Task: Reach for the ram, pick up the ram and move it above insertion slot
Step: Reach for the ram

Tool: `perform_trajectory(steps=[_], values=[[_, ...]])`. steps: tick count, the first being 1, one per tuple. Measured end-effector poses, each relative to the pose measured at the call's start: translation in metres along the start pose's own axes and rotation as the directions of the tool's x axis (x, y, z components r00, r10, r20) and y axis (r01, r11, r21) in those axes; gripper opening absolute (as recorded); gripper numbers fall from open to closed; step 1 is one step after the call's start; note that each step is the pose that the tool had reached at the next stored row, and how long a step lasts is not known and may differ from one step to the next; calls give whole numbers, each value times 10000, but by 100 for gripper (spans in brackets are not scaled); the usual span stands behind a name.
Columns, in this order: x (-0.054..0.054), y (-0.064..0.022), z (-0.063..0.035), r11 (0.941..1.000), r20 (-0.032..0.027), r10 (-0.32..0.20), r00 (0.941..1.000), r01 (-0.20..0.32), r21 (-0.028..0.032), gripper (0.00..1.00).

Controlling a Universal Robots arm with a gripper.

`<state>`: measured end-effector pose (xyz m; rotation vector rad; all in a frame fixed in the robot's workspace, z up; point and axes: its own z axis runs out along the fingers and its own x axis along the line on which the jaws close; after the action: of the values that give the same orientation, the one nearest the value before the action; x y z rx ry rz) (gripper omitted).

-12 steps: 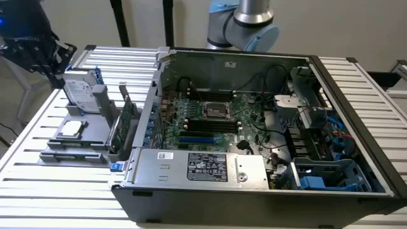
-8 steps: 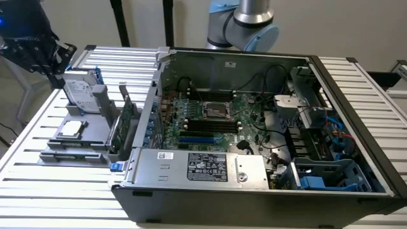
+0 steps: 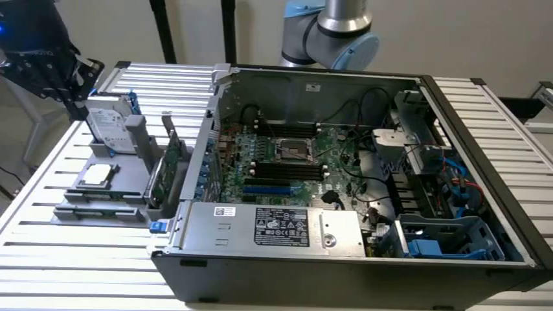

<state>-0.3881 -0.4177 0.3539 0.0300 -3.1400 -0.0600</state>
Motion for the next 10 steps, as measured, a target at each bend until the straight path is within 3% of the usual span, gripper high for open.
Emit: perform_trajectory(steps=[5, 10], values=[[-23, -28, -1, 10000, -19, 2, 10000, -2, 0, 11], [-72, -167, -7, 10000, -58, 3, 10000, -3, 0, 11]])
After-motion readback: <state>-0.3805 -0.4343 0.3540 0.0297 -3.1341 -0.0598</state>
